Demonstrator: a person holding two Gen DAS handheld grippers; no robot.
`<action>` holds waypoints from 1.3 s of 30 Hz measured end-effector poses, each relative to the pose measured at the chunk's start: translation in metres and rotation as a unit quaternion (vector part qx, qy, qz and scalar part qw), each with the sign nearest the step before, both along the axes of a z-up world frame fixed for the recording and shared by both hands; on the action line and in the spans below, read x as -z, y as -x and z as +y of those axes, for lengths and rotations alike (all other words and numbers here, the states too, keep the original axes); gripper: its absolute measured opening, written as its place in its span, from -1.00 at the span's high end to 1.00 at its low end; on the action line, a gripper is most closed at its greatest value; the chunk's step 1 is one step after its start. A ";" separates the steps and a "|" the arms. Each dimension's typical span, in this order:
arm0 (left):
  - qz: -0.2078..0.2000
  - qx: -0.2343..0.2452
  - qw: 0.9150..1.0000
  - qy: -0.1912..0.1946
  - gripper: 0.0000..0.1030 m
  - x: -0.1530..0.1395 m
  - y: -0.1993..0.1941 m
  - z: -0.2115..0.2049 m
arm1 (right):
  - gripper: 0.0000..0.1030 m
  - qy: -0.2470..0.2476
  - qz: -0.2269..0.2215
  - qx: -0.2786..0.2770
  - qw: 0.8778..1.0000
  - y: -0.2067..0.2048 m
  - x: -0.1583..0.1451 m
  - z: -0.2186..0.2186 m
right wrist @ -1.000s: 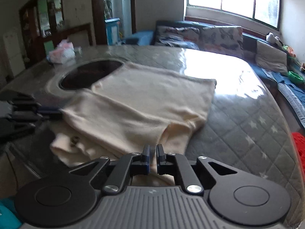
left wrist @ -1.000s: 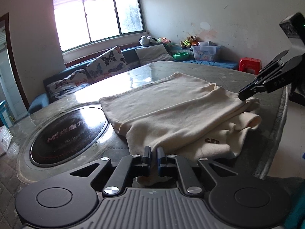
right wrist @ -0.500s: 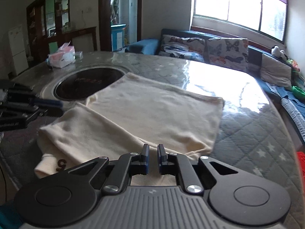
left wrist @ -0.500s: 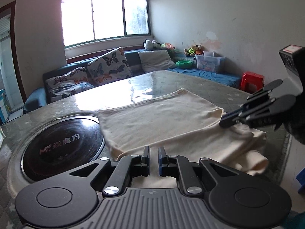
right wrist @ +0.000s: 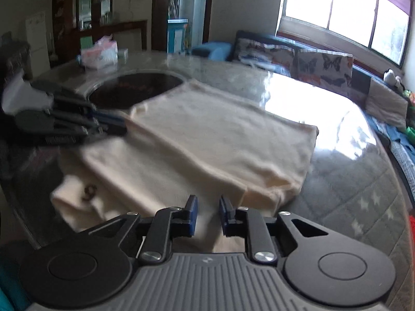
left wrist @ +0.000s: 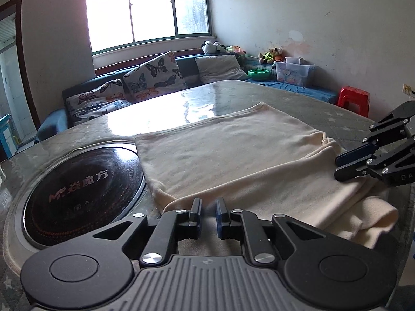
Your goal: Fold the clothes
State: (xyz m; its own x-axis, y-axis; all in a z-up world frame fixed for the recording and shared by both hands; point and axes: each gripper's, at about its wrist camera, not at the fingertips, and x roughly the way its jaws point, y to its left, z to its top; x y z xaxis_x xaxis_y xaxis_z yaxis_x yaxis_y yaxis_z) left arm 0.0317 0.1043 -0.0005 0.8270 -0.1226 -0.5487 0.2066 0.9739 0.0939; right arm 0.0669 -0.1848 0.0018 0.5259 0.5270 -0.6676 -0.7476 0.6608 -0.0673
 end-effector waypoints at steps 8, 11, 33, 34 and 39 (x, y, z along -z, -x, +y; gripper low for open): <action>-0.014 0.047 0.999 -0.022 0.50 -0.009 0.040 -0.012 | 0.56 0.009 0.005 -0.004 1.000 0.008 0.004 -0.003; -0.017 0.059 0.998 -0.033 0.38 -0.011 0.058 -0.012 | 0.55 0.003 0.005 -0.002 1.000 0.010 0.003 -0.007; -0.049 0.149 0.983 -0.096 0.89 0.006 0.069 -0.040 | -0.07 0.063 -0.030 -0.069 0.995 0.041 -0.015 -0.033; -0.047 0.143 0.985 -0.086 0.92 0.004 0.065 -0.037 | -0.08 0.069 -0.032 -0.075 0.994 0.044 -0.014 -0.033; -0.034 0.146 0.986 -0.077 0.85 -0.001 0.065 -0.025 | -0.10 0.100 -0.039 -0.111 0.988 0.057 -0.009 -0.029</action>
State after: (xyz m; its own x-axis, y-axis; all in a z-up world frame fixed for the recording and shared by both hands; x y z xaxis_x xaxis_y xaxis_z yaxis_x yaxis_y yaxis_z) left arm -0.0332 0.0788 0.0007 0.8049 -0.2794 -0.5235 0.4633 0.8471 0.2603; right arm 0.0094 -0.2140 0.0103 0.4660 0.4966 -0.7323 -0.8600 0.4486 -0.2431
